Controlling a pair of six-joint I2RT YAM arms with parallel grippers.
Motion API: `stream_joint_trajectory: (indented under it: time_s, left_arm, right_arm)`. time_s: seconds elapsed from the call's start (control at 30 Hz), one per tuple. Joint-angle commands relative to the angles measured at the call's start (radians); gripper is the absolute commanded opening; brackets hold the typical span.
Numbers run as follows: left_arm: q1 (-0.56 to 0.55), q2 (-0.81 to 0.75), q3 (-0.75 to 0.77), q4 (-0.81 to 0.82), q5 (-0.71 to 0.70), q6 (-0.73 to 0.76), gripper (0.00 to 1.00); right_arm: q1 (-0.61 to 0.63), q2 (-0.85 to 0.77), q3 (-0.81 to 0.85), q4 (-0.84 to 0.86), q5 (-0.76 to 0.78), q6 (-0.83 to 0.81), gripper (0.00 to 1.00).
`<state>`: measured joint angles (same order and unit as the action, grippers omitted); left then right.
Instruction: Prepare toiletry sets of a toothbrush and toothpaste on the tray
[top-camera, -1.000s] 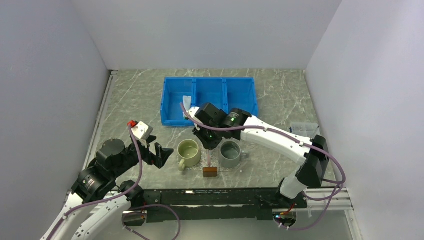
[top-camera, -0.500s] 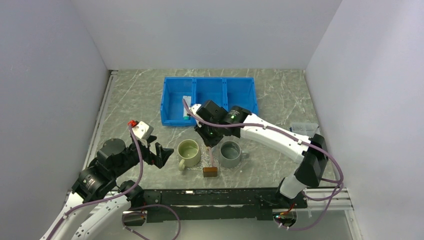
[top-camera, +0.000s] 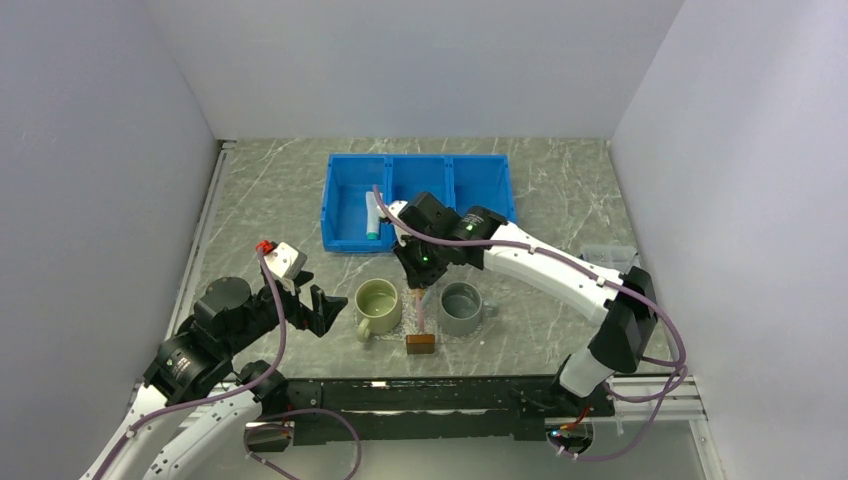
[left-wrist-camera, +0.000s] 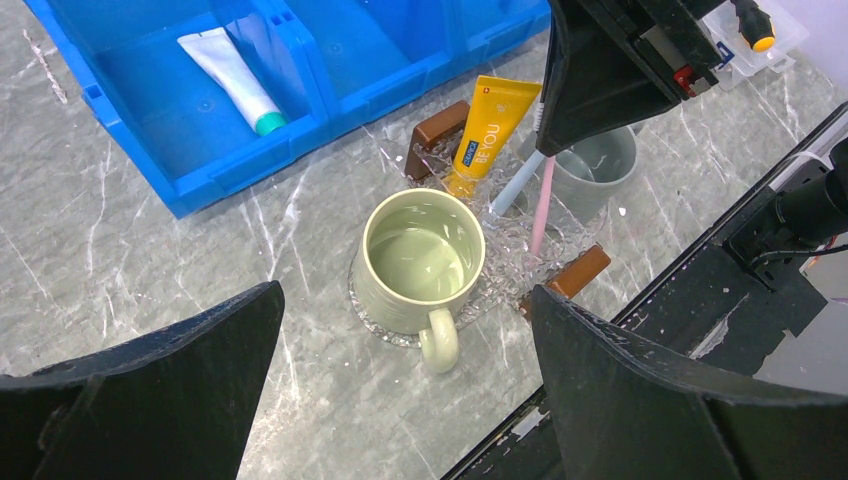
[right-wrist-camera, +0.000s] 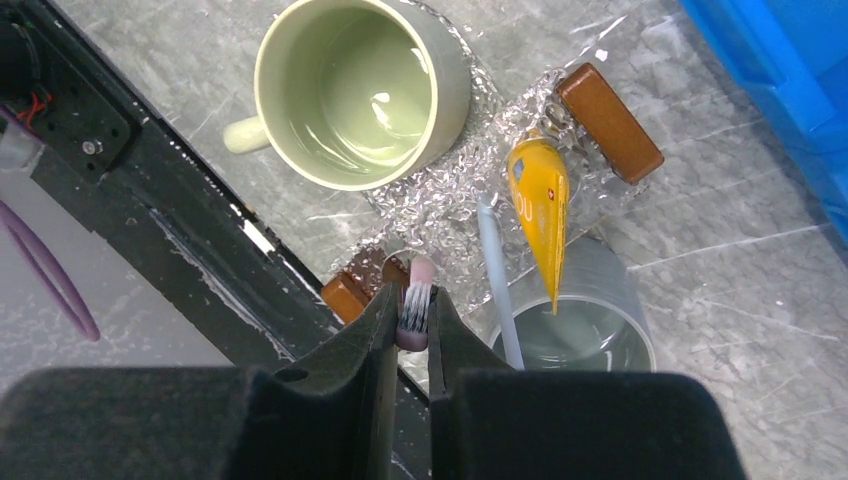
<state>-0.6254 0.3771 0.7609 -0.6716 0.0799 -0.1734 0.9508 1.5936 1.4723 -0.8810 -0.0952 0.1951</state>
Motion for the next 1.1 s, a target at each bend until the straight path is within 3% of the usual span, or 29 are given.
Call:
stream_joint_trajectory:
  time_s: [0.0, 0.53, 1.07]
  left_arm:
    - [-0.003, 0.004, 0.003, 0.026, -0.011, 0.001, 1.00]
    - [-0.003, -0.005, 0.003, 0.022, -0.008, -0.001, 0.99]
    - [-0.003, 0.000, 0.002, 0.023, -0.005, -0.001, 0.99]
  right_arm:
    - [-0.016, 0.007, 0.041, -0.003, -0.037, 0.039, 0.00]
    - [-0.030, 0.028, 0.031, -0.007, -0.058, 0.080, 0.00]
    - [-0.030, 0.024, 0.020, 0.014, -0.046, 0.093, 0.21]
